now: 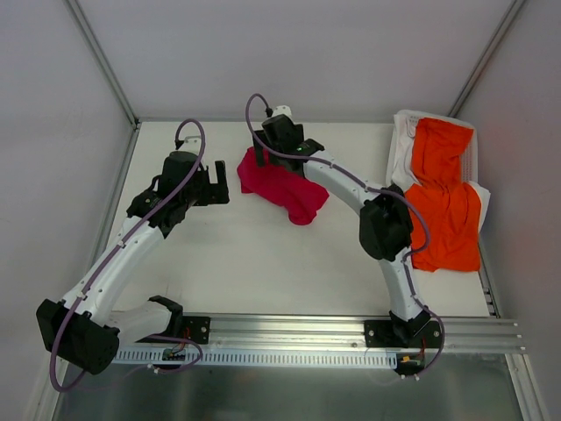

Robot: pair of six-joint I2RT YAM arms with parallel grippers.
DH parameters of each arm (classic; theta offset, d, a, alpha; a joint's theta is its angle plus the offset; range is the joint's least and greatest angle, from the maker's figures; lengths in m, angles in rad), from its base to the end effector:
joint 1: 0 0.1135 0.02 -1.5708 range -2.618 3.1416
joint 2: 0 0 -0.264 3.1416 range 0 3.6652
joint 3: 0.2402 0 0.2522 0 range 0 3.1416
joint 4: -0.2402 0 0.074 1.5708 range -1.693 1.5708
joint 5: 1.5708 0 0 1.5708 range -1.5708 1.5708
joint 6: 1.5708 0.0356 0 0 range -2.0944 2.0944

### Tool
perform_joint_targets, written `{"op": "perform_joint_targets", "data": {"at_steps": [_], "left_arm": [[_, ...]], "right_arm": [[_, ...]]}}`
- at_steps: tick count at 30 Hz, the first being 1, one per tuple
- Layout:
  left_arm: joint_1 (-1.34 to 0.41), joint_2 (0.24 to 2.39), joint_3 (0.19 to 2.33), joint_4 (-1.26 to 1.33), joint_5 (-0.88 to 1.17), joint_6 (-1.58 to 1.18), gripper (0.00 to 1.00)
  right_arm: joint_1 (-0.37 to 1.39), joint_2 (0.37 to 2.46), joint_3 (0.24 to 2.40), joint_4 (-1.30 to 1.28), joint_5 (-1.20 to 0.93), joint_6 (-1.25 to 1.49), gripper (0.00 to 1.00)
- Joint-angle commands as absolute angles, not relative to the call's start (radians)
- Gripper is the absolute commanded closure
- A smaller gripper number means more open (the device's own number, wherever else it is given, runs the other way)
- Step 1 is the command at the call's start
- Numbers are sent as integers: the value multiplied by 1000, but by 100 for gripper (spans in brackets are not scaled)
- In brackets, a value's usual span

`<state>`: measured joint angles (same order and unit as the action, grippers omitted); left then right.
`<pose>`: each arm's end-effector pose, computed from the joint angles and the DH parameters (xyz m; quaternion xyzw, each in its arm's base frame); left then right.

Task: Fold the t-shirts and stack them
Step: Move the tshirt to the center of the board, then flatten out the tshirt

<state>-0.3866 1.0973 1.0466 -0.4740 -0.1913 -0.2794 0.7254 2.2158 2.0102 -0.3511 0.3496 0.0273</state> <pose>0.2263 -0.0848 0.3414 -0.0014 0.8637 -0.0843 0.4970 0.3987 0.3372 0.2764 -0.2151 0.8378 0.0344 0.5006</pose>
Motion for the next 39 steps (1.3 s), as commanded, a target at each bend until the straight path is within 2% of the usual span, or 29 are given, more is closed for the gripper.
{"op": "perform_joint_targets", "data": {"at_steps": [1,5,10,17,23,29,39], "left_arm": [[-393,1088,1052,-443,-183,-261,1],[-393,1077,1048,-443,-183,-261,1],[-393,1072,1046,-443,-170,-264,1],[-393,1074,1045,-442,-183,-262,1],[-391,1098,1052,-443,-178,-261,1],[-391,1111,1057,-442,-176,-259,1],[-393,1108,1051,-443,-192,-255,1]], "right_arm": [[716,2048,1936,-339,471,-27,1],[669,1961,1813,-330,546,-17,1],[537,1991,1737,-310,379,58,1],[477,2075,1741,-265,253,70,3],[506,2112,1796,-281,160,103,6],[584,2118,1841,-302,179,61,6],[580,2178,1819,-298,190,61,6]]}}
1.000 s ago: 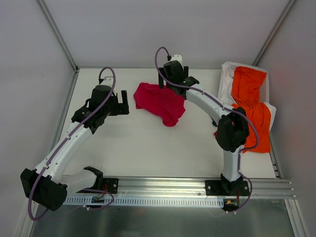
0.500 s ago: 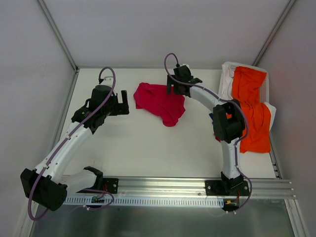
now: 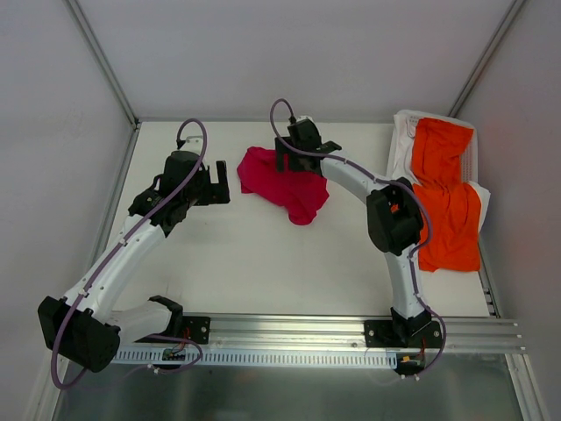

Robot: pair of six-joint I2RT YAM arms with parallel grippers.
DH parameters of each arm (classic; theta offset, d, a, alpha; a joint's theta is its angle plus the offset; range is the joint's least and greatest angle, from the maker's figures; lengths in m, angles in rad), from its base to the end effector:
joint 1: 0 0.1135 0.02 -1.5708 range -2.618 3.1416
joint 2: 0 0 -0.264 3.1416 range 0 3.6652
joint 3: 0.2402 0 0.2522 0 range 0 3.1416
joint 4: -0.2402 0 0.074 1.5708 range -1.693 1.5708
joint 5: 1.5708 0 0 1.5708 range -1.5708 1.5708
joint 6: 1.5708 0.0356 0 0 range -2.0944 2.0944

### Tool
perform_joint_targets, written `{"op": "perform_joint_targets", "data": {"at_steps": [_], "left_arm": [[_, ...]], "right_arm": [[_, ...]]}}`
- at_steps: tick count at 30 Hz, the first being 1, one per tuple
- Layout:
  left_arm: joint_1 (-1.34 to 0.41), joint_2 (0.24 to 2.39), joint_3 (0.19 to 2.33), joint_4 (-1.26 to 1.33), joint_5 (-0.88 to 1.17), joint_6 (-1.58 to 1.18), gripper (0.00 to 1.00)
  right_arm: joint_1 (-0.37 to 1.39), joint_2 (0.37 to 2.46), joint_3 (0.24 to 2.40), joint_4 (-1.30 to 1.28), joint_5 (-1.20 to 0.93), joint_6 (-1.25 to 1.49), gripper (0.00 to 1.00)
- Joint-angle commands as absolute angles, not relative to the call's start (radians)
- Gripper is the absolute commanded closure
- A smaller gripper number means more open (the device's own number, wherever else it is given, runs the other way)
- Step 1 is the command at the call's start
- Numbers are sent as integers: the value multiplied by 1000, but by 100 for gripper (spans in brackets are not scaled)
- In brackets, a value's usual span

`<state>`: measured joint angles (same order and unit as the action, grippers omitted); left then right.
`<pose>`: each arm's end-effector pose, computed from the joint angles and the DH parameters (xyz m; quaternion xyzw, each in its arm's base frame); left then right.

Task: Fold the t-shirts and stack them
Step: Flatten out the tshirt

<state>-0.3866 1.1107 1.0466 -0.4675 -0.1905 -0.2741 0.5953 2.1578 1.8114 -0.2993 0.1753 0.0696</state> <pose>0.2295 -0.0861 0.3390 0.0014 0.8654 -0.0822 0.4943 0.4209 0.2775 0.2409 -0.1939 0.8710 0.0710 0.4457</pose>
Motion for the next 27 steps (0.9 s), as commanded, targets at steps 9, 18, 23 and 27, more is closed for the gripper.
{"op": "perform_joint_targets", "data": {"at_steps": [9,18,23,27], "left_arm": [[-393,1120,1054,-442,-199,-252,1],[-393,1137,1058,-442,-202,-250,1],[-391,1137,1058,-443,-199,-250,1],[-391,1132,1060,-443,-198,-250,1]], "right_arm": [[485,2194,1799,-272,153,64,6],[479,2203,1795,-259,121,84,8],[495,2192,1796,-259,112,91,8],[514,2183,1810,-268,110,87,8]]}}
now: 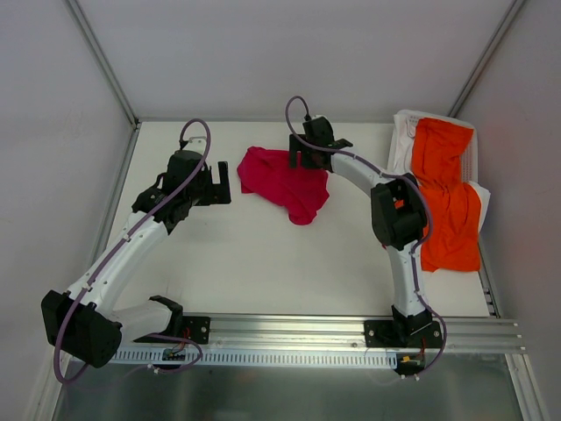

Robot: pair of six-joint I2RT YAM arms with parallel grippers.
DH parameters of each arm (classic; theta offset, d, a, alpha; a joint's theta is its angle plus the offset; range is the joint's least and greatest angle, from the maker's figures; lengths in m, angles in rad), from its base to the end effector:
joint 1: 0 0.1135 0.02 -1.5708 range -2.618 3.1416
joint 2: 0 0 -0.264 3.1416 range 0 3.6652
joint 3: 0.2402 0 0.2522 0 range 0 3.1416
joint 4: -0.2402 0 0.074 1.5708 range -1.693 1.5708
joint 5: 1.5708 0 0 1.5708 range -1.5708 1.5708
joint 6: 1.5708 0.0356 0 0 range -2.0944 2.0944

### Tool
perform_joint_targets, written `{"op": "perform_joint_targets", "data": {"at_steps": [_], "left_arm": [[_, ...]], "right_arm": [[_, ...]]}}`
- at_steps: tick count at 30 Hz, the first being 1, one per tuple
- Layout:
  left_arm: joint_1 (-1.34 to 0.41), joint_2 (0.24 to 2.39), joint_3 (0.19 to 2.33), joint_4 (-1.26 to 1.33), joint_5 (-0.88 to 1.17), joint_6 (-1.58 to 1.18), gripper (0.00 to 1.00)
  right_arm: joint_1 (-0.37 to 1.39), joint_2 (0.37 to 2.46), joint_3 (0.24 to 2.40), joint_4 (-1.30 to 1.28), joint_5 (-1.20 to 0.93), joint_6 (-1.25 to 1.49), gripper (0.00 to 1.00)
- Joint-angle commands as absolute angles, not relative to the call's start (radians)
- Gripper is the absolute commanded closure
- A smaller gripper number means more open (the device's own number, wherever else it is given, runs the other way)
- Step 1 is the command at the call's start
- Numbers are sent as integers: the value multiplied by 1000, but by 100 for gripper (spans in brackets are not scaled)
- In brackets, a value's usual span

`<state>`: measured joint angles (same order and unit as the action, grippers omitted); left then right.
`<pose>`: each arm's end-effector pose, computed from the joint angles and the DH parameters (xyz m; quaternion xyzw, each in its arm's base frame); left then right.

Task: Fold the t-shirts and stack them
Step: Flatten out the tshirt

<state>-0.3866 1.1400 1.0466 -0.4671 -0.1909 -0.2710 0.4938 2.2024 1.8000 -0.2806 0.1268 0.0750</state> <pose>0.2355 -0.0886 0.3323 0.0043 0.8723 -0.0766 0.4829 0.4508 0.2376 0.2169 -0.1607 0.8872 0.0653 0.4274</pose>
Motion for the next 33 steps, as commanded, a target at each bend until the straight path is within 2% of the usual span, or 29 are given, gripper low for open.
{"op": "perform_joint_targets", "data": {"at_steps": [1,15,20,25,33], "left_arm": [[-391,1131,1060,-442,-198,-250,1],[-393,1127,1061,-443,-193,-250,1],[-391,1129,1061,-442,-190,-252,1],[-391,1132,1061,-442,-186,-252,1],[-391,1135,1060,-442,-189,-252,1]], "right_arm": [[523,2184,1819,-273,112,89,8],[574,2217,1858,-298,106,97,11],[577,2214,1907,-348,178,55,1],[575,2206,1994,-383,251,-30,1],[574,2249,2059,-396,206,-25,1]]}}
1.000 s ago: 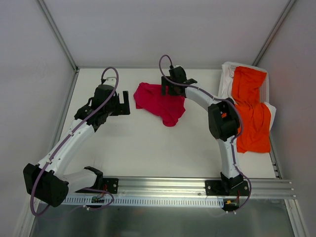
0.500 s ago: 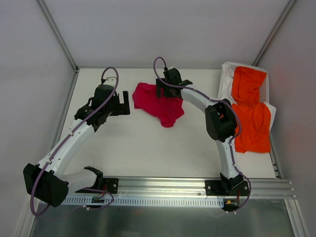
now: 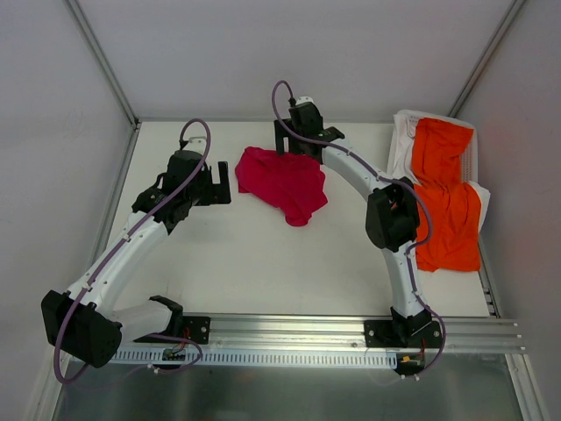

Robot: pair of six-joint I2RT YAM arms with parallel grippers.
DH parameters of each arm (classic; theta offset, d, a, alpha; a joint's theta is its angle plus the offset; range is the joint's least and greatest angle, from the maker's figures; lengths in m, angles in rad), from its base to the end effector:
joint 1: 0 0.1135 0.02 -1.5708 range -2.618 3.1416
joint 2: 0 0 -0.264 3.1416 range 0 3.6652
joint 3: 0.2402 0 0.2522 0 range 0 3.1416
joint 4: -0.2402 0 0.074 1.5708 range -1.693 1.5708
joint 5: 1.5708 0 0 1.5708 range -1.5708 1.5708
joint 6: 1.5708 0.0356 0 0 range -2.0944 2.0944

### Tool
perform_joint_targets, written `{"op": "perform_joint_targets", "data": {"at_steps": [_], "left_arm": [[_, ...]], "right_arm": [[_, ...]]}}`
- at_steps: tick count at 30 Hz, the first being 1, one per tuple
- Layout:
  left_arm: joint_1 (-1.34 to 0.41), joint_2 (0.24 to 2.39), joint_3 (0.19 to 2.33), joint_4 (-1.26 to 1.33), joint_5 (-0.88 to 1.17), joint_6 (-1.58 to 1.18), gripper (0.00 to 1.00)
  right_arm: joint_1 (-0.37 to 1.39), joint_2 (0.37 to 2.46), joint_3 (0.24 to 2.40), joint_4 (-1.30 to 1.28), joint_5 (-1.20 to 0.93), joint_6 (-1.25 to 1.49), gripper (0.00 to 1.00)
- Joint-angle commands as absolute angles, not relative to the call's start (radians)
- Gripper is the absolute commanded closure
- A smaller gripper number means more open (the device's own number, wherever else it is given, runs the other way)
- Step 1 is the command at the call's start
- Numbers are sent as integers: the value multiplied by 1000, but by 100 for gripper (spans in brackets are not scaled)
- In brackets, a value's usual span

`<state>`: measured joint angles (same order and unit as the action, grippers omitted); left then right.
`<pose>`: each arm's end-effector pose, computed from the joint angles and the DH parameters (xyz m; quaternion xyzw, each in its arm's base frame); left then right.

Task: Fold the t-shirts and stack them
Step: Flatten out the tshirt

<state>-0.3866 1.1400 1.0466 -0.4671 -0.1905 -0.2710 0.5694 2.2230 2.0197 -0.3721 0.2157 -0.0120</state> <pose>0.2355 -0.0886 0.3323 0.0044 0.8723 -0.0768 0.4828 0.4450 0.2758 0.2734 -0.2012 0.8517 0.0396 0.4823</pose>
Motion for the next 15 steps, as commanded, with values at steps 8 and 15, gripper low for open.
{"op": "perform_joint_targets", "data": {"at_steps": [8,15], "left_arm": [[-393,1141,1061,-442,-189,-250,1],[-391,1144,1062,-442,-198,-249,1]], "right_arm": [[574,2332,2040,-357,146,23,1],[572,2341,2017,-341,126,37,0]]}}
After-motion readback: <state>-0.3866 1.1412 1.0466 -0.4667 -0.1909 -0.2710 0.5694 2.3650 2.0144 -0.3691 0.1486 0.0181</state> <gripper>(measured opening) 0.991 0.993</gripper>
